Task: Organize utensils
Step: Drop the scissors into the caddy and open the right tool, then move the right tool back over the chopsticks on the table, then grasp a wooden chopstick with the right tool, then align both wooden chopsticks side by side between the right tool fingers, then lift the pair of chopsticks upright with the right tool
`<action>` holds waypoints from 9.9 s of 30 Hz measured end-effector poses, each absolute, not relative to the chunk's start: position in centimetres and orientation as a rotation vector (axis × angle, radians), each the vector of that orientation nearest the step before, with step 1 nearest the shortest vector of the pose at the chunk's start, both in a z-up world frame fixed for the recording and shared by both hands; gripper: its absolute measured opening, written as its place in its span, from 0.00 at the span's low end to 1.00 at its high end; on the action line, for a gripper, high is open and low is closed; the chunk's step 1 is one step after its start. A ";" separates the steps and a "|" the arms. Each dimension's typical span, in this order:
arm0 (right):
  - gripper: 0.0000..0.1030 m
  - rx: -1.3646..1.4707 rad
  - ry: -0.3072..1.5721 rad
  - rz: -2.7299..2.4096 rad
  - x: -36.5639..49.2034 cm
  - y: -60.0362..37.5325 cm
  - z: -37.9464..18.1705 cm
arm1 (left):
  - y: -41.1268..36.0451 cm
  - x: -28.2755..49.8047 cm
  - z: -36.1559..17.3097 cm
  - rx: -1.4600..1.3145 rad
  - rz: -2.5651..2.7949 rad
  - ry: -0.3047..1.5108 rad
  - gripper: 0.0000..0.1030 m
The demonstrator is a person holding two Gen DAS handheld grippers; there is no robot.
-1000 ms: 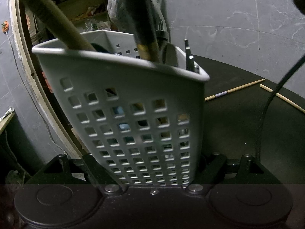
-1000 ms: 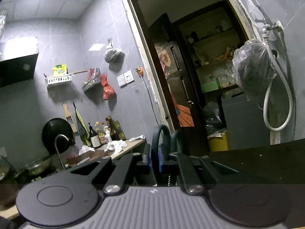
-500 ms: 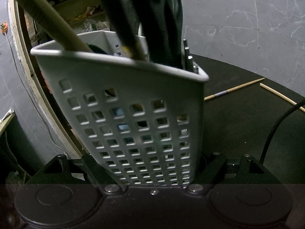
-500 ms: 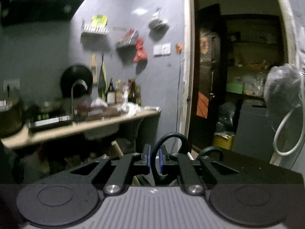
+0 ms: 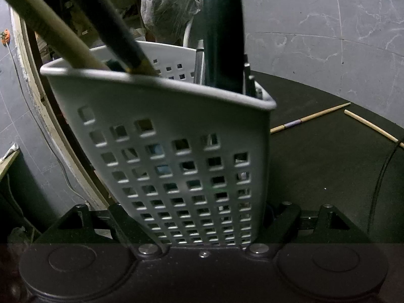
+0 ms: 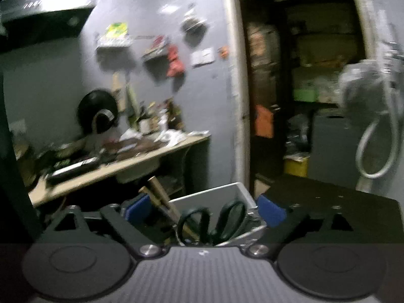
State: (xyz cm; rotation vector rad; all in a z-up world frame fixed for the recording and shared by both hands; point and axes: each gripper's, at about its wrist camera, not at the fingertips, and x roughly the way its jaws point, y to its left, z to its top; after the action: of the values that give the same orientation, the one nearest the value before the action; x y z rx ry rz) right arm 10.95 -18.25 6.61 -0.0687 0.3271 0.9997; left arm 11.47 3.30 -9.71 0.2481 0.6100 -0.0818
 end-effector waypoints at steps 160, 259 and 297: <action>0.45 -0.282 0.958 0.569 25.2 -18.3 -9.4 | 2.6 10.8 -8.8 0.276 -0.080 0.615 0.82; 0.13 0.671 0.746 0.785 27.3 -27.3 -9.3 | 2.9 10.9 -9.3 0.268 -0.086 0.595 0.80; 0.14 0.589 0.272 1.084 29.6 -17.2 8.0 | 3.0 10.7 -9.6 0.269 -0.091 0.588 0.80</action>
State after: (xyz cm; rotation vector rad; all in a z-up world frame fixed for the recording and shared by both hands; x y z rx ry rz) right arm 29.65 -17.22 7.95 0.5893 0.2715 1.0840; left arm 10.72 3.02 -9.59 0.2690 0.5879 -0.0910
